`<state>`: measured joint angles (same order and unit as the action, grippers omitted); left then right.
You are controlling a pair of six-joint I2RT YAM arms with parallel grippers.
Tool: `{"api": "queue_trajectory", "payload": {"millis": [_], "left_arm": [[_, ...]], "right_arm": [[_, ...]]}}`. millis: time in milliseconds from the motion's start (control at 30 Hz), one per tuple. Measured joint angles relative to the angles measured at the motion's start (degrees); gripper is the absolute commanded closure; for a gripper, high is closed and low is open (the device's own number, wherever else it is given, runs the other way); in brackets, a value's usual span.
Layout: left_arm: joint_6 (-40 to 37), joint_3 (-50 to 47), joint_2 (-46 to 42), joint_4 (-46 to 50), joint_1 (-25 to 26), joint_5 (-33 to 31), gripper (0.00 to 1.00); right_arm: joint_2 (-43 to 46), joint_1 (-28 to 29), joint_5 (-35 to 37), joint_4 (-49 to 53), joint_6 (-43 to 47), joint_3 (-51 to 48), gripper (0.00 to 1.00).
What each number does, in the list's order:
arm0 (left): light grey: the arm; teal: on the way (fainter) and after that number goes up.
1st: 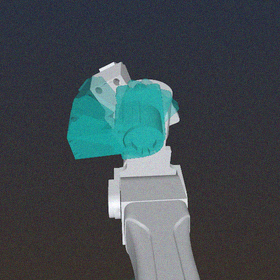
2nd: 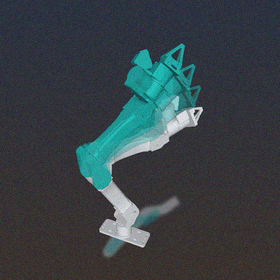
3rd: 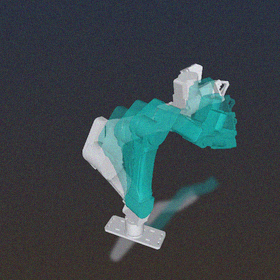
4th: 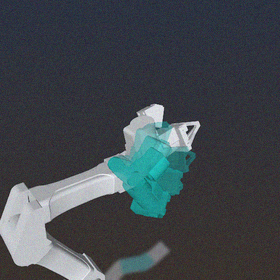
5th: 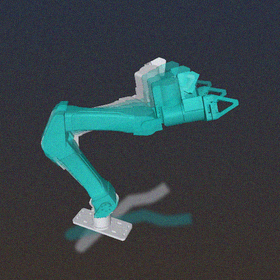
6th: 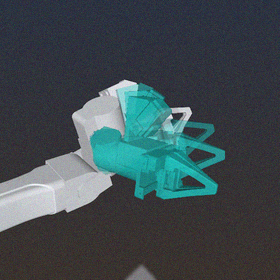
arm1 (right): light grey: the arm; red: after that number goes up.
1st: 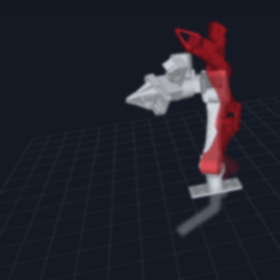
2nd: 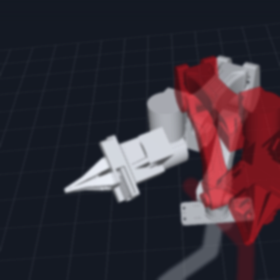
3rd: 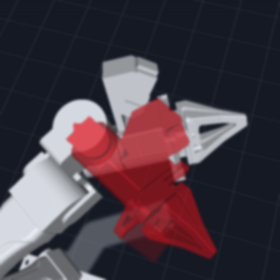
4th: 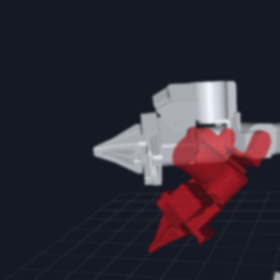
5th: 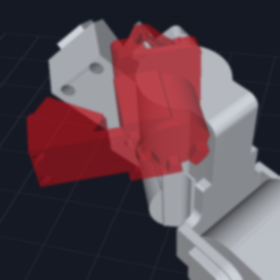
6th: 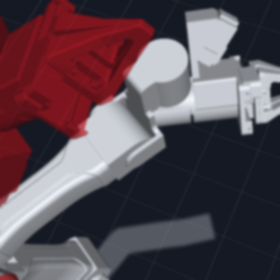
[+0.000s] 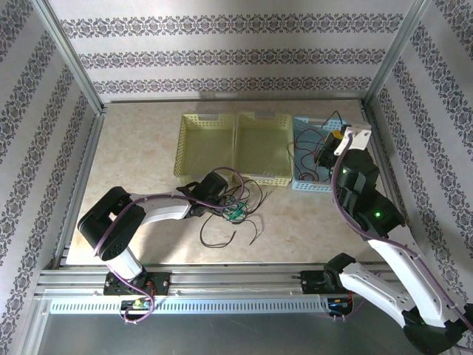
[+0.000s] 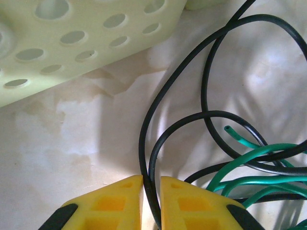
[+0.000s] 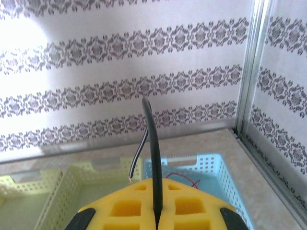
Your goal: Untangle the cables
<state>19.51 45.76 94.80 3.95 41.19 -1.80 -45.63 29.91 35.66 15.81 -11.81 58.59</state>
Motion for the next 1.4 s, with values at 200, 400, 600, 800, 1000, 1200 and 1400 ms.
{"api": "queue_trajectory", "payload": {"millis": [200, 400, 600, 800, 1000, 1200, 1400], "left_arm": [[0.0, 0.0, 0.0, -0.1, 0.0, 0.0, 0.84], [0.2, 0.0, 0.0, -0.2, 0.0, 0.0, 0.84], [0.4, -0.2, 0.0, -0.2, 0.0, 0.0, 0.84], [0.7, -0.2, 0.0, -0.2, 0.0, 0.0, 0.84], [0.7, -0.2, 0.0, -0.2, 0.0, 0.0, 0.84], [0.7, -0.3, -0.6, -0.2, 0.0, 0.0, 0.84], [0.7, -0.3, -0.8, -0.2, 0.0, 0.1, 0.84]], "right_arm": [[-4.9, -1.0, -2.7, -3.8, 0.8, 3.7, 1.0], [-13.9, -4.7, -7.9, -7.1, 1.8, 8.8, 1.0], [-24.3, -7.3, -13.8, -10.3, 0.6, 13.2, 1.0], [-37.0, -7.3, -18.0, -11.3, -2.3, 14.1, 1.0], [-44.2, -7.3, -22.5, -10.0, -7.6, 11.0, 0.92], [-44.0, -7.3, -24.2, -9.2, -11.4, 7.1, 0.55], [-36.7, -7.3, -22.8, -7.1, -11.8, 3.7, 0.52]]}}
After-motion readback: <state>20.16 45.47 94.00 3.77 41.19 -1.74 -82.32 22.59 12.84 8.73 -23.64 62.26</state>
